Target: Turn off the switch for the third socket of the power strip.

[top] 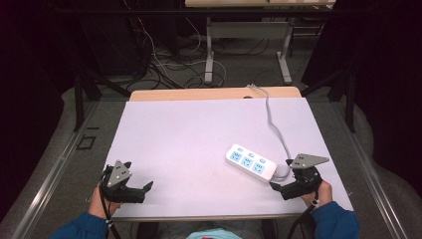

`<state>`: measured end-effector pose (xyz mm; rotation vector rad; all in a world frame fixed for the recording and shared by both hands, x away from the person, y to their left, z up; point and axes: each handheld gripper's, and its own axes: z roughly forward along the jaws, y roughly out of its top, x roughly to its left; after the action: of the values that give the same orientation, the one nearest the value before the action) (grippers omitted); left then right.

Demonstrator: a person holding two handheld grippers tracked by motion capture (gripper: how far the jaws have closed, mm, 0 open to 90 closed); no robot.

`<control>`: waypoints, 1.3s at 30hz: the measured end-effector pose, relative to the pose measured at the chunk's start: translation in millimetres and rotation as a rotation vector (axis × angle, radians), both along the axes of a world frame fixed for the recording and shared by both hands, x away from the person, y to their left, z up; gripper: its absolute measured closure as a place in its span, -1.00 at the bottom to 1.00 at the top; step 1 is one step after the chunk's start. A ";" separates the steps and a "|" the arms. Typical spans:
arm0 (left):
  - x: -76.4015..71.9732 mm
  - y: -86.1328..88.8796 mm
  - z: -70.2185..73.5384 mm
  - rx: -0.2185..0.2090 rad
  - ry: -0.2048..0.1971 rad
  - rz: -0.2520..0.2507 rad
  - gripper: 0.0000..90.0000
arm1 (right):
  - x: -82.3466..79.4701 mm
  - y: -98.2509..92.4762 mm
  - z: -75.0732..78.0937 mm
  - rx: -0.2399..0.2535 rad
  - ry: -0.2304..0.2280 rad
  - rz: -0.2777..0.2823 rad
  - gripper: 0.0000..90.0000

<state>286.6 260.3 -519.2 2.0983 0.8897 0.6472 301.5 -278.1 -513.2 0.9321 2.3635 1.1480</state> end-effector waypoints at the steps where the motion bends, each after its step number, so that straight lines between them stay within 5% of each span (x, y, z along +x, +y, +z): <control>1: -0.2 0.0 0.0 0.001 -0.001 0.001 -0.98 | -0.2 0.4 -0.1 0.003 0.003 -0.002 -1.00; 21: 1.8 -1.4 -1.5 0.003 0.037 -0.001 -0.98 | 2.2 6.0 1.6 -0.025 0.000 0.009 -1.00; 39: 2.9 -3.2 -1.5 0.017 0.026 -0.019 -0.98 | 10.7 12.1 8.6 -0.026 -0.005 -0.011 -1.00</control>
<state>289.4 257.1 -520.8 2.1320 0.8808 0.6211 312.2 -266.0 -504.6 0.9307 2.3609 1.1114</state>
